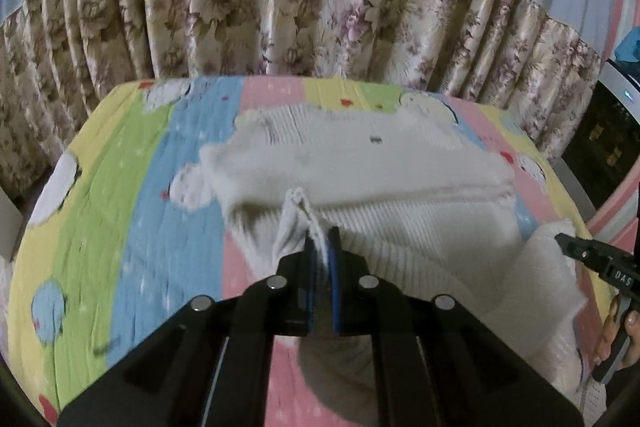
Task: Fold small clothes
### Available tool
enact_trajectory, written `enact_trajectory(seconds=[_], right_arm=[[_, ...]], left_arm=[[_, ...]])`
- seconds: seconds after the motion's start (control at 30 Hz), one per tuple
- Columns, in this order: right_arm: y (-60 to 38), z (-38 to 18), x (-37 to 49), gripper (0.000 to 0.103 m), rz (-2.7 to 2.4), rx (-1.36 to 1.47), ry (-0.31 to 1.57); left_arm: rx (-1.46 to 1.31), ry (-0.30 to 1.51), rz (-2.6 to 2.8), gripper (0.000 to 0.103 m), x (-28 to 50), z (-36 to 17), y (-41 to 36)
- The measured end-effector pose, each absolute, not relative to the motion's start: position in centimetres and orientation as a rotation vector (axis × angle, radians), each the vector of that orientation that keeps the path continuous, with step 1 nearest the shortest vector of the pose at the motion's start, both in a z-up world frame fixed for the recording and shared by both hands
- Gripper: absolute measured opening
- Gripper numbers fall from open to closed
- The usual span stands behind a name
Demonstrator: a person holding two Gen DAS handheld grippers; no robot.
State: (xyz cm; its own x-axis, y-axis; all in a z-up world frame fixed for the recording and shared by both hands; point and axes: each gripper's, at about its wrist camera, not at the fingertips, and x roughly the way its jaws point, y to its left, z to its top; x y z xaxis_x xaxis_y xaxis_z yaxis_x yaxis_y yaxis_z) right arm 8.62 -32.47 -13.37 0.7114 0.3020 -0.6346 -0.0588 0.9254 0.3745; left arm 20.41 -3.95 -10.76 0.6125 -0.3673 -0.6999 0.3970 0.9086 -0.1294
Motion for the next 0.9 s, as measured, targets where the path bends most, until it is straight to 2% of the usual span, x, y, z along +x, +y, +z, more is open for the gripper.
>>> enact_trajectory(seconds=[0.3, 0.63, 0.9], right_arm=[[-36.0, -12.7, 18.3, 0.011, 0.132, 0.345, 0.708], [-36.8, -15.3, 25.1, 0.011, 0.057, 0.250, 0.794], [-37.5, -17.8, 27.6, 0.012, 0.038, 0.240, 0.887]], left_arm=[[0.043, 0.793, -0.364, 0.006, 28.3, -12.5, -6.6], [0.027, 0.813, -0.286, 0.006, 33.9, -13.5, -5.7], [0.099, 0.921, -0.267, 0.009, 36.2, -16.5, -6.9]])
